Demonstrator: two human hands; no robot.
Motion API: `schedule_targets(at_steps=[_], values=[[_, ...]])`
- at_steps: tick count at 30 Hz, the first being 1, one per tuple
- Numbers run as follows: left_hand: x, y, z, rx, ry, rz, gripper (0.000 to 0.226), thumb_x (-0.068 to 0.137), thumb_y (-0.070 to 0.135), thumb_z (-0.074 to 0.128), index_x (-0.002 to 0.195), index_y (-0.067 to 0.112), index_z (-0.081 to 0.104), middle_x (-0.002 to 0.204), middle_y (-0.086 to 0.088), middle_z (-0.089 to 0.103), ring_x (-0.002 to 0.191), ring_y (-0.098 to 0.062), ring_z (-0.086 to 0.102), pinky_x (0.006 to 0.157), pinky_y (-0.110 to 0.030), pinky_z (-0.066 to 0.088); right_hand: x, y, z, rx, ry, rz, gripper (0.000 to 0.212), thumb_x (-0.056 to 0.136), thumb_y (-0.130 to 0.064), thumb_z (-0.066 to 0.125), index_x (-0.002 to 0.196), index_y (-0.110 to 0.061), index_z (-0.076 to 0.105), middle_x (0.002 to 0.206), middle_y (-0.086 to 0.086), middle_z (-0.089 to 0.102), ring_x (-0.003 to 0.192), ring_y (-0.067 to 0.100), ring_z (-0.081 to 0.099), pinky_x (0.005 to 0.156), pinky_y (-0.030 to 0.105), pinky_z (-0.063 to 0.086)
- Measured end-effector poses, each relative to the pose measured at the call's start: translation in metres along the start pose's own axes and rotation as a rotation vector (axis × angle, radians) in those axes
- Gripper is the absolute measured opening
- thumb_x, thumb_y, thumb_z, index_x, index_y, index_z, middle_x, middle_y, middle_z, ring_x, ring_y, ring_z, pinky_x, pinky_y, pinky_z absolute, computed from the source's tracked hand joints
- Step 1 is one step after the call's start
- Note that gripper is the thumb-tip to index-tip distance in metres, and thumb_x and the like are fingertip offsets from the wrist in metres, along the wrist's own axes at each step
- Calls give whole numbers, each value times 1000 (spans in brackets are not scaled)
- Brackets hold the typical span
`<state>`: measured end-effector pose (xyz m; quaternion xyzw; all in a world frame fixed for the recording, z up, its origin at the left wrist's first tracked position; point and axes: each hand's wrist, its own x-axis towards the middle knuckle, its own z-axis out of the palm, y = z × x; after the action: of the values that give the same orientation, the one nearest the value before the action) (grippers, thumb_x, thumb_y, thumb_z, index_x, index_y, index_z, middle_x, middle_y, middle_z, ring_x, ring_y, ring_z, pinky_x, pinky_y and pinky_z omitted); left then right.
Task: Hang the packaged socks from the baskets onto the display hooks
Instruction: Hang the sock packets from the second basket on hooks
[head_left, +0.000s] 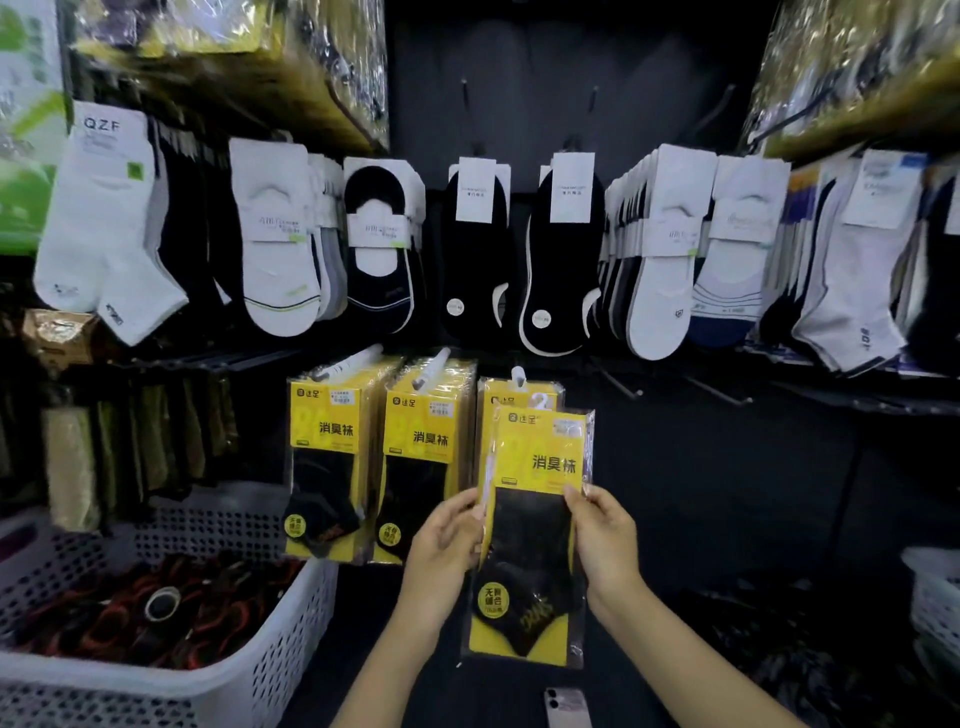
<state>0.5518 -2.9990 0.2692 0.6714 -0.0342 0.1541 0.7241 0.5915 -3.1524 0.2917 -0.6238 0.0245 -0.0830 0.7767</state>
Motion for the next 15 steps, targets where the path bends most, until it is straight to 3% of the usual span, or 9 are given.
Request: schedule_targets(at_steps=[5,10,15], values=[[13,5,7,-7,23,-10,26,93,30,53,118,31,58,108,7,68,94,-6,67,72,-17,53,19,-17,8,-74,40,-70,13,93,-19,59,95,-10,67,93,8,71,95,24,66,92,40,52],[23,1,5,4,57,-33,27,95,28,52,121,27,58,113,0,67,104,-15,64,94,-37,51,35,-17,24,-93,39,-12,12,92,-17,61,88,-7,66,95,16,69,95,30,66,93,45,52],[32,-11,4,73,55,-73,36,95,32,51,130,24,52,121,0,62,113,-14,58,101,-37,46,50,-7,31,-83,77,41,10,90,-17,64,86,-8,66,101,21,68,101,33,64,96,47,50]])
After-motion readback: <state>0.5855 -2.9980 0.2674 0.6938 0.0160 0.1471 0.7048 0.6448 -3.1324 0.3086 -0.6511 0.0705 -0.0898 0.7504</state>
